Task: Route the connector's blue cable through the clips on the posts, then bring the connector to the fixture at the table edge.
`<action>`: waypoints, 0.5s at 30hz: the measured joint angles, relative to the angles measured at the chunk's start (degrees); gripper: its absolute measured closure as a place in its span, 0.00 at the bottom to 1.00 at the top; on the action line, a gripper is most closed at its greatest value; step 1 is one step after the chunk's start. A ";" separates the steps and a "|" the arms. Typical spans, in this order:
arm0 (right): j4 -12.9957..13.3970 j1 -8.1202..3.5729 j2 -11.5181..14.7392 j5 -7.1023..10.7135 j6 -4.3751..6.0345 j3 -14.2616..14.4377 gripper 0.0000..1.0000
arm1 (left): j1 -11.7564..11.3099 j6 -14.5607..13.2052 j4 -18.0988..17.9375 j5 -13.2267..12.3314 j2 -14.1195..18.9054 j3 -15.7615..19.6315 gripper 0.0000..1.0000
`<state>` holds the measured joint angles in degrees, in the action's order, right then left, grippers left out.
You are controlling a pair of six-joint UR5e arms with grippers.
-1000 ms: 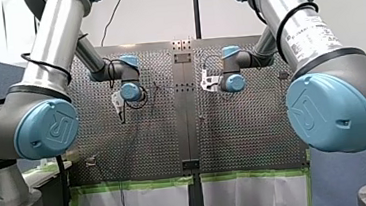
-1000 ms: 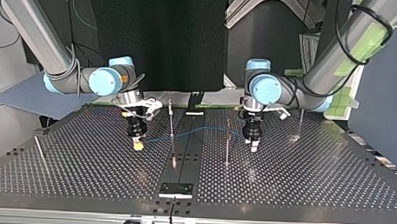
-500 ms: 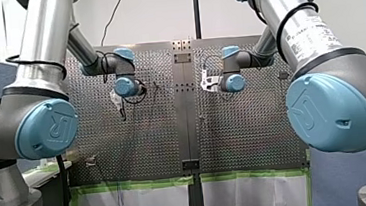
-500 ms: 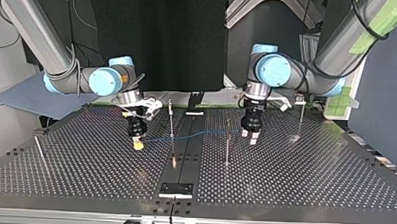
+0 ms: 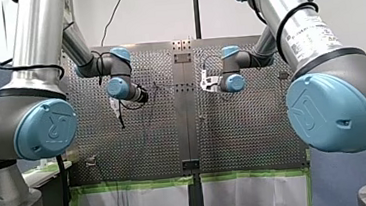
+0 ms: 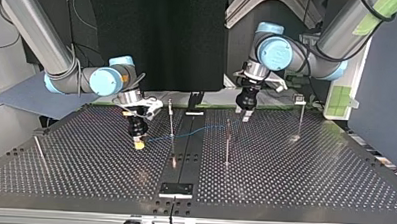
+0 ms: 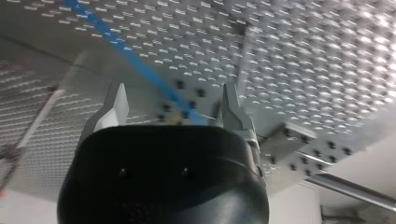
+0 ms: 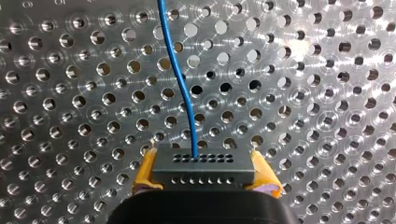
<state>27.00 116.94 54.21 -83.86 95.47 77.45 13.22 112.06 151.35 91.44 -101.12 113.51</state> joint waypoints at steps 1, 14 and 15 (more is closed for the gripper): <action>0.00 0.00 -0.01 0.00 0.00 0.00 1.00 | 0.01 0.01 0.39 -0.20 0.00 0.69 0.00; 0.03 0.09 -0.01 0.00 0.00 -0.02 1.00 | 0.06 -0.81 1.40 -0.56 2.91 3.26 0.00; 0.04 0.11 -0.01 0.00 0.00 -0.02 1.00 | 0.07 -1.07 1.55 -0.36 3.27 3.26 0.00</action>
<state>27.03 117.05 54.20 -83.86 95.47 77.44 13.29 110.99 152.90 91.08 -97.85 116.77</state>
